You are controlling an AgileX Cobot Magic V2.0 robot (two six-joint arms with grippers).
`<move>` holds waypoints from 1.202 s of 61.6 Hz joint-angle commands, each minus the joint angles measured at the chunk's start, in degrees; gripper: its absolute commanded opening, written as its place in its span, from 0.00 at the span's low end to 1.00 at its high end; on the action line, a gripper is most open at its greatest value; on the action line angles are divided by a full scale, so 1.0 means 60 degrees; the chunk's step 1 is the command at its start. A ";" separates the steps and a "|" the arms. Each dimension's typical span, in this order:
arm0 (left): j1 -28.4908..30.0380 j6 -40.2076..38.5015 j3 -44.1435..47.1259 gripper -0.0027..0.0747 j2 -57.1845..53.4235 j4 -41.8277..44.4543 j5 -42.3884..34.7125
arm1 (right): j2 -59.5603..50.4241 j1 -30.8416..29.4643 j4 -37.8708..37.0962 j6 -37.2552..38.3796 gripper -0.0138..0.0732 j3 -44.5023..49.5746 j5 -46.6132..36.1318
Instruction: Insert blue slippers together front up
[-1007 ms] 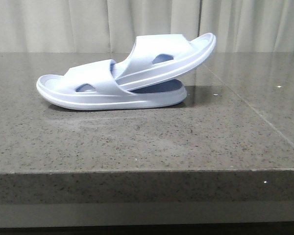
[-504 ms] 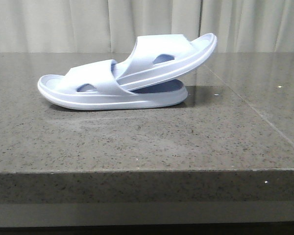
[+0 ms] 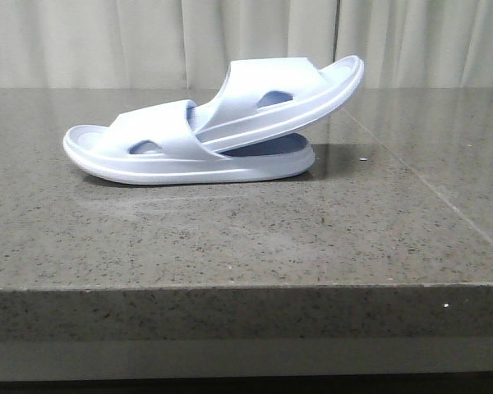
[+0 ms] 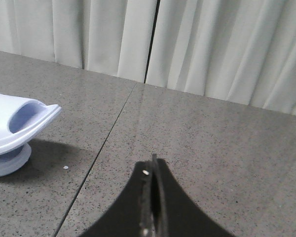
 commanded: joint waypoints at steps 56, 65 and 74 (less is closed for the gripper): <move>-0.0076 -0.0093 0.0198 0.01 -0.0241 0.0019 -0.0860 | 0.0022 -0.0010 0.0048 -0.0064 0.09 -0.0252 -0.0803; -0.0076 -0.0093 0.0198 0.01 -0.0241 0.0019 -0.0860 | 0.0022 -0.0010 0.0048 -0.0064 0.09 -0.0252 -0.0803; -0.0076 -0.0093 0.0198 0.01 -0.0241 0.0019 -0.0860 | 0.0022 0.0003 0.0223 0.0022 0.09 -0.0157 -0.0955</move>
